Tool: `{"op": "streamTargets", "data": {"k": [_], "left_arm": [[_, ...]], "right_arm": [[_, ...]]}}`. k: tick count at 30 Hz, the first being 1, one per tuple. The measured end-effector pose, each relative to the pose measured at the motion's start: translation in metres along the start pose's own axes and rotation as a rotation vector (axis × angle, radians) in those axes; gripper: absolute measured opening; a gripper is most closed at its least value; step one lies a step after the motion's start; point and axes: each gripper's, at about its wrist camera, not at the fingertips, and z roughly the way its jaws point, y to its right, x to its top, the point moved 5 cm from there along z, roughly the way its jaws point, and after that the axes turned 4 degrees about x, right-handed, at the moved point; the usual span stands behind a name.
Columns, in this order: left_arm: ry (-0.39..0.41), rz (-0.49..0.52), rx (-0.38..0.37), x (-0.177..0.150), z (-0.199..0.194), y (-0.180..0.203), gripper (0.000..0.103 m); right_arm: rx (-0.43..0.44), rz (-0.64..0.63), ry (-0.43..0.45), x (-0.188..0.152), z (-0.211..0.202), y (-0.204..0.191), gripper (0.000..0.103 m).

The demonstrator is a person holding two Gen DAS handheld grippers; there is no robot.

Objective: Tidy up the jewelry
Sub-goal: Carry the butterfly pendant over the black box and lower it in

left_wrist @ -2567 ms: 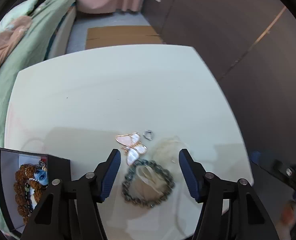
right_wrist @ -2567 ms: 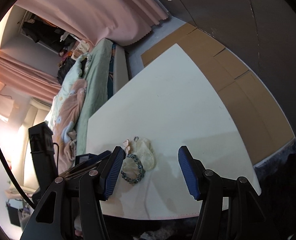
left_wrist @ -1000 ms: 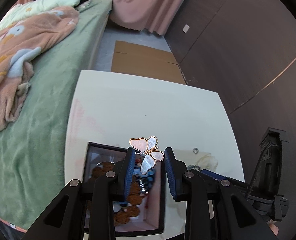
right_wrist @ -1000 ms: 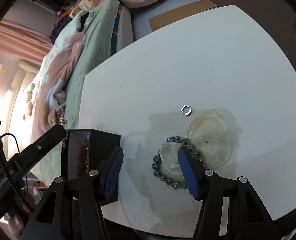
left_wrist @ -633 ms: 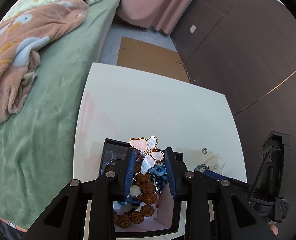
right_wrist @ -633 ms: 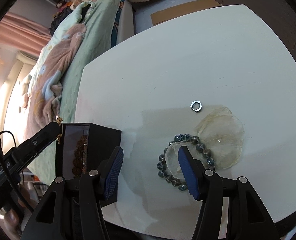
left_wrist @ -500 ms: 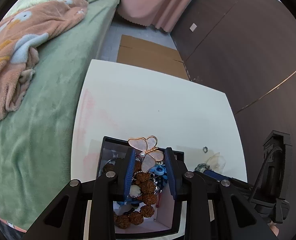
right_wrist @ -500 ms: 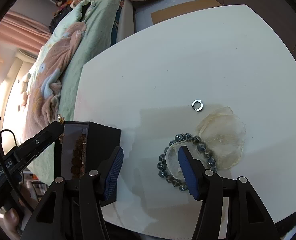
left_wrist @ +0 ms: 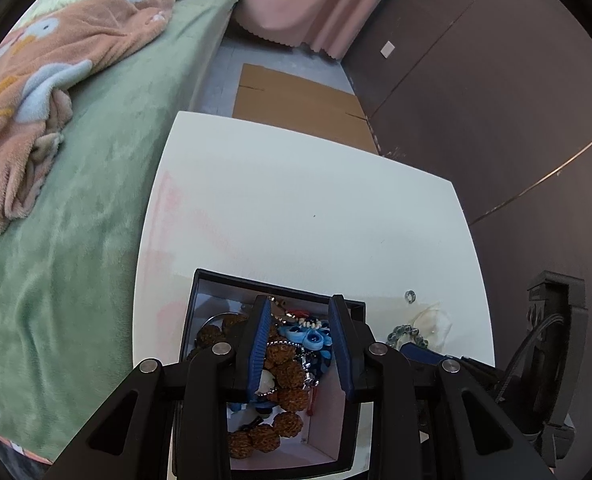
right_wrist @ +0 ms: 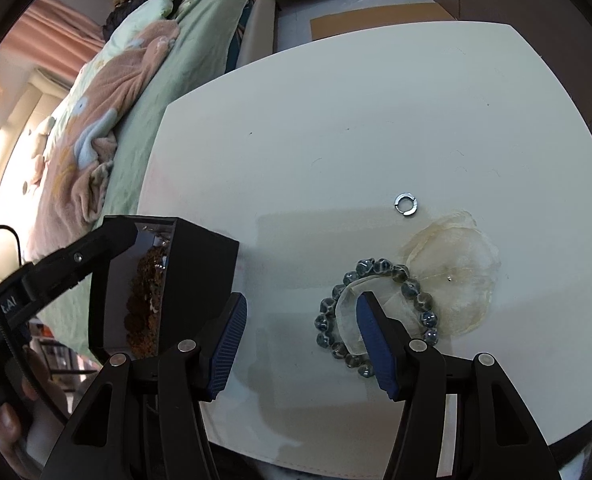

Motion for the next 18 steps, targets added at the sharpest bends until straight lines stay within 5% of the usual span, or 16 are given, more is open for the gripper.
{"op": "streamTargets", "data": {"k": [18], "left_arm": [[0.078, 0.003, 0.007, 0.004, -0.031, 0.001, 0.031]], "right_arm": [[0.109, 0.08, 0.05, 0.006, -0.015, 0.01, 0.058]]}}
